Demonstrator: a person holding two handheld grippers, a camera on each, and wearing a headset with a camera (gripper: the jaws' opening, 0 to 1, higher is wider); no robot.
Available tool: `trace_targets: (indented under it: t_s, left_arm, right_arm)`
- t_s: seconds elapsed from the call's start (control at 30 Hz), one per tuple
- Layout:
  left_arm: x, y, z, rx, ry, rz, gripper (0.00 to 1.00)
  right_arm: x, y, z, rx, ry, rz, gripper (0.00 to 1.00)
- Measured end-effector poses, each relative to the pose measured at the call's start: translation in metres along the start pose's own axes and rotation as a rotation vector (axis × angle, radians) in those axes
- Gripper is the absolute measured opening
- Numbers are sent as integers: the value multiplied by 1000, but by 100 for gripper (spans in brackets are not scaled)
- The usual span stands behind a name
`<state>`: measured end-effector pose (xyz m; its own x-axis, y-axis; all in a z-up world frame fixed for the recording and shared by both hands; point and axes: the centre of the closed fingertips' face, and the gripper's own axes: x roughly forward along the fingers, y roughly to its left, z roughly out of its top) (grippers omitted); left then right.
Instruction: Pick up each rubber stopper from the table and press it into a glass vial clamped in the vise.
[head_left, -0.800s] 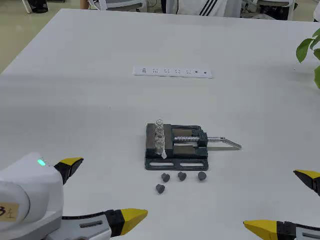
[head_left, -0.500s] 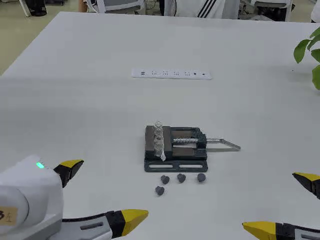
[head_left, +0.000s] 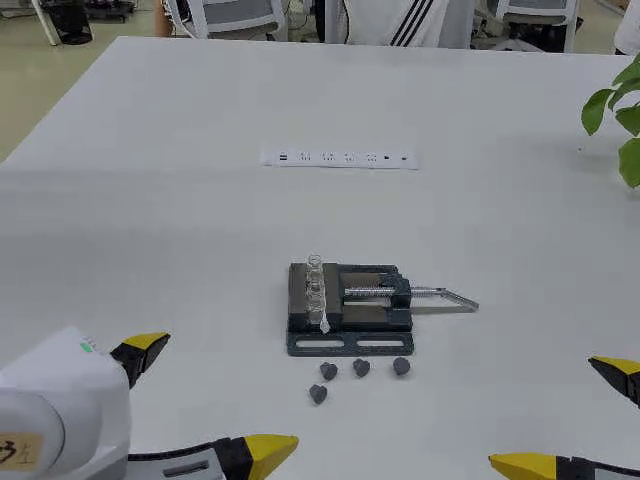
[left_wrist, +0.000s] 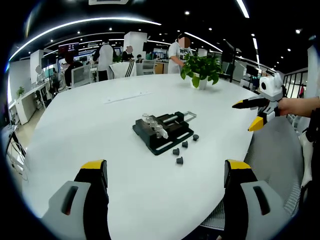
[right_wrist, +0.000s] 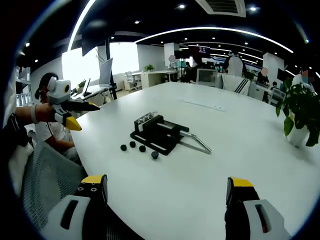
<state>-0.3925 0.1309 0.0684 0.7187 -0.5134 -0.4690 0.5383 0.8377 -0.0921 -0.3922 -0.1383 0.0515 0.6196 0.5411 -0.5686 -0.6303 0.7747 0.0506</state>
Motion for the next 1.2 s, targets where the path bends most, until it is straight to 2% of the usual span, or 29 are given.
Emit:
trace_targets:
  t_s: [0.2, 0.43, 0.67, 0.93, 1.2]
  left_arm:
    - [2, -1, -2, -2, 9, -6, 96]
    - [6, -1, 2, 1, 4, -4, 96]
    - [13, 5, 3, 2, 5, -1, 96]
    - [18, 5, 5, 30, 11, -9, 96]
    - [18, 8, 4, 54, 6, -9, 96]
  right_arm:
    - [3, -5, -1, -9, 17, 3, 97]
    - [10, -10, 6, -42, 45, 25, 95]
    - [19, -15, 12, -84, 64, 46, 93]
    - [33, -12, 17, -164, 124, 119, 82]
    - [54, -2, 13, -292, 223, 228, 75]
